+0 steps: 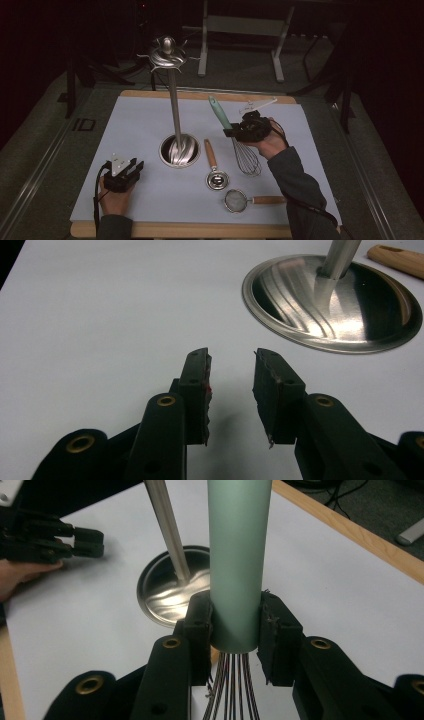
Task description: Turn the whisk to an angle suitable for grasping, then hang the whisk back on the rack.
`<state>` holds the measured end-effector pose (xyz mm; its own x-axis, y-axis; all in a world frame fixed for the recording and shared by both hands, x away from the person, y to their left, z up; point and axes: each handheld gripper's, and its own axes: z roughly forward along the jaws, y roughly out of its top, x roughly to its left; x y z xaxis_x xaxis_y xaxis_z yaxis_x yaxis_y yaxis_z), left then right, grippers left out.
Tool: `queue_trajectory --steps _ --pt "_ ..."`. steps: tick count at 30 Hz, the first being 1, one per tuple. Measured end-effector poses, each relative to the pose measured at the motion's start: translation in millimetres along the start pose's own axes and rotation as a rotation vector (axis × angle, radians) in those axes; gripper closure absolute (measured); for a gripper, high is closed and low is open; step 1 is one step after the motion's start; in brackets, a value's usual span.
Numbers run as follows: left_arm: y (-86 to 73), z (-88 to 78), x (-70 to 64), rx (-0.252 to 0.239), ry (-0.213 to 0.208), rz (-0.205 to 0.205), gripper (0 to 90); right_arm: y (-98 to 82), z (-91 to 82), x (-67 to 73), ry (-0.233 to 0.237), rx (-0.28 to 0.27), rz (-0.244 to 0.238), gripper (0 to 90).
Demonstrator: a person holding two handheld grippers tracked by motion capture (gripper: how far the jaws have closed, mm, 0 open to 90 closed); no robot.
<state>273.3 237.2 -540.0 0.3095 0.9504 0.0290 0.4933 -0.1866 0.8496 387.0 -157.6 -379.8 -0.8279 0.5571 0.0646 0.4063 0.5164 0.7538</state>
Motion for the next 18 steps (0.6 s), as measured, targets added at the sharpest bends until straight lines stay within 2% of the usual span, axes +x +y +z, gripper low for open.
queue_trajectory --steps 2,6,18 --pt "0.1 0.1 0.0 0.001 0.0 0.0 67.5 1.0 -2.7 0.6 0.009 -0.022 0.0 69.4" --pt "0.0 0.1 -0.1 0.0 0.0 0.0 67.4 1.7 -3.9 1.4 0.013 -0.033 -0.002 69.5" --pt "-0.1 0.0 -0.3 -0.002 0.001 -0.001 67.1 9.0 -11.2 11.3 0.063 -0.152 -0.062 69.4"
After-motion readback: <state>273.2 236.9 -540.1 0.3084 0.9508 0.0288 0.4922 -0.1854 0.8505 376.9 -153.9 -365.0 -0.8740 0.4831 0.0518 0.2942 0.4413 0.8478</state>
